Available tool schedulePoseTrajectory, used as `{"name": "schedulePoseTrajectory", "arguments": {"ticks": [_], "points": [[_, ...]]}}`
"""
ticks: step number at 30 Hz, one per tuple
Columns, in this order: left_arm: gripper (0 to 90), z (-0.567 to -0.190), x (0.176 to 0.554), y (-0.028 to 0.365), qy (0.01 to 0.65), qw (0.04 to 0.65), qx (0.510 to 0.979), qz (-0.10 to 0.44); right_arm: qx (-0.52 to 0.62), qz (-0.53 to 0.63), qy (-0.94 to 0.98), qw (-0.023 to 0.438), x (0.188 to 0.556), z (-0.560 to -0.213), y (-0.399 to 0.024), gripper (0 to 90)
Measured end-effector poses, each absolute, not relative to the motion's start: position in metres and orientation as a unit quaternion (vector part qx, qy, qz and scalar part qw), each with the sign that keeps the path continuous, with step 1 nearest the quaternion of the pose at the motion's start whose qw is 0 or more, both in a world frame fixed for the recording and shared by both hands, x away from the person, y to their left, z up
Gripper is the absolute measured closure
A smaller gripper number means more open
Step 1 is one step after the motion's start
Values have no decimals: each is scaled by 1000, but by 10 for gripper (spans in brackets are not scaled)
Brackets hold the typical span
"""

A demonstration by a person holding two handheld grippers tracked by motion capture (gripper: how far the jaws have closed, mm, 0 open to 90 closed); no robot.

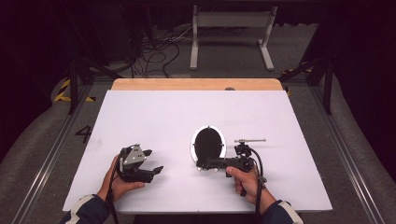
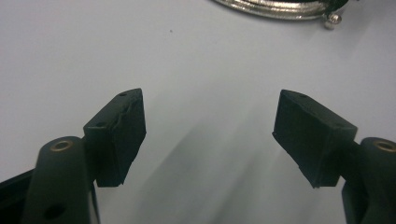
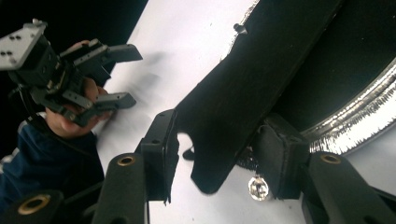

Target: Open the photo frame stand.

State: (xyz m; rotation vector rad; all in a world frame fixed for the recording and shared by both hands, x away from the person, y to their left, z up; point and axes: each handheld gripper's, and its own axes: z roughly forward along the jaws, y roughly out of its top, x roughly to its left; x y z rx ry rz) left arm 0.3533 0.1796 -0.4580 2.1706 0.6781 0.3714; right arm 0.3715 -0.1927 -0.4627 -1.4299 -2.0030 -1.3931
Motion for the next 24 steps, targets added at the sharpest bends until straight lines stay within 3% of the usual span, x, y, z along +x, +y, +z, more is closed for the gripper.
{"name": "schedulePoseTrajectory", "arguments": {"ticks": [8, 16, 24], "points": [[249, -457, 378, 157, 285, 423, 855, 94, -514, -503, -671, 179, 384, -470, -190, 555], [220, -456, 404, 136, 293, 436, 849, 55, -487, -510, -691, 163, 383, -469, -192, 656], [197, -458, 422, 118, 293, 441, 847, 32, -444, -518, -716, 148, 382, -466, -191, 699]]}}
